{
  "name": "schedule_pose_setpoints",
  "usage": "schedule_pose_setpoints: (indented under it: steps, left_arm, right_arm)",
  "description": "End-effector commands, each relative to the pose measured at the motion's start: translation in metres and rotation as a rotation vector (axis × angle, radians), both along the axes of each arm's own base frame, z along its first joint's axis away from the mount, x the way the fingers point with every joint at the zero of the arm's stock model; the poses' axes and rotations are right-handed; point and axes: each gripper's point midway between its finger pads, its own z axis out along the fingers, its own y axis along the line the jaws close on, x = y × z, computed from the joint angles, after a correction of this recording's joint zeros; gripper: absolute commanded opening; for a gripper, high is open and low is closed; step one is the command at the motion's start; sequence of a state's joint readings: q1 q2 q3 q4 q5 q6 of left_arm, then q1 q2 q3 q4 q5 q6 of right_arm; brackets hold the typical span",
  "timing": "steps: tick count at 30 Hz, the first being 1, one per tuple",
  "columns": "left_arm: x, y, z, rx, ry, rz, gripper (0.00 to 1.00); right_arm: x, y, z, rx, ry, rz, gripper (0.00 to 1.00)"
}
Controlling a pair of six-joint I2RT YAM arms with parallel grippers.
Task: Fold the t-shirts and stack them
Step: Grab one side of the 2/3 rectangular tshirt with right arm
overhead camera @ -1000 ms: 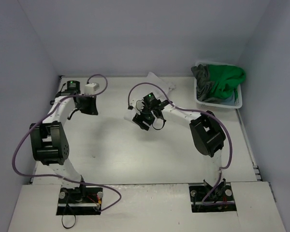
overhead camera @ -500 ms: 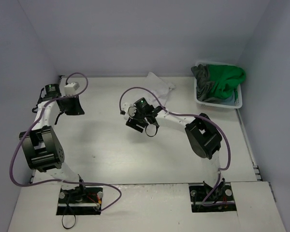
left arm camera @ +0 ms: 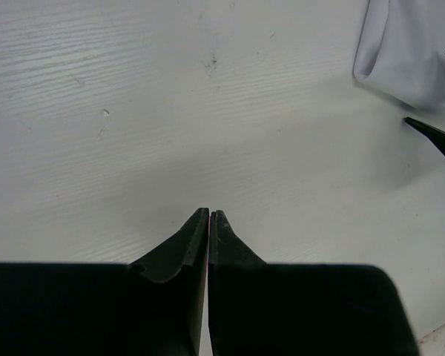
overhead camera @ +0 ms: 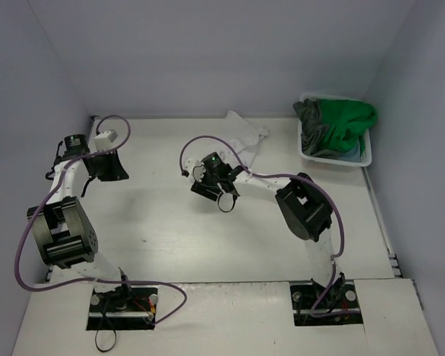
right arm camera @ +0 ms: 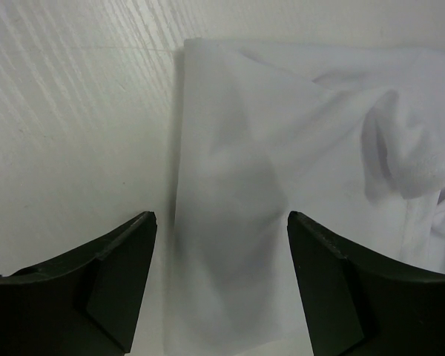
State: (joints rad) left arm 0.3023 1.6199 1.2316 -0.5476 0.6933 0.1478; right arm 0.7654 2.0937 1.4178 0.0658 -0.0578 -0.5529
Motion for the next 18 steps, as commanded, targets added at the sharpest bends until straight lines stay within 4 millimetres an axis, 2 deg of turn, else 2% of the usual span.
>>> schedule_pose_setpoints:
  steps: [1,6,10,13,14,15,18]
  left_arm:
    - [0.013,-0.002,0.034,-0.012,-0.127,-0.008,0.00]
    - [0.013,-0.005,0.034,-0.031,-0.118,-0.013,0.00]
    - [0.010,-0.007,0.036,-0.034,-0.121,-0.019,0.00]
    - [0.009,-0.008,0.035,-0.039,-0.118,-0.020,0.00]
    - [0.009,-0.009,0.035,-0.044,-0.117,-0.021,0.00]
    - [0.009,-0.009,0.033,-0.048,-0.113,-0.020,0.00]
    - [0.008,-0.010,0.032,-0.051,-0.107,-0.022,0.00]
  right_arm:
    - [0.019,0.000,0.007,-0.009,-0.070,-0.026,0.68]
    - [0.021,-0.001,-0.005,-0.024,-0.052,-0.032,0.68]
    - [0.012,-0.002,-0.013,-0.023,0.002,-0.027,0.64]
    - [0.007,-0.003,-0.019,-0.022,0.034,-0.022,0.43]
    - [0.005,-0.005,-0.021,-0.017,0.058,-0.027,0.30]
    - [0.004,-0.006,-0.021,-0.015,0.066,-0.029,0.25]
    - [0.004,-0.013,-0.022,-0.003,0.093,-0.044,0.17]
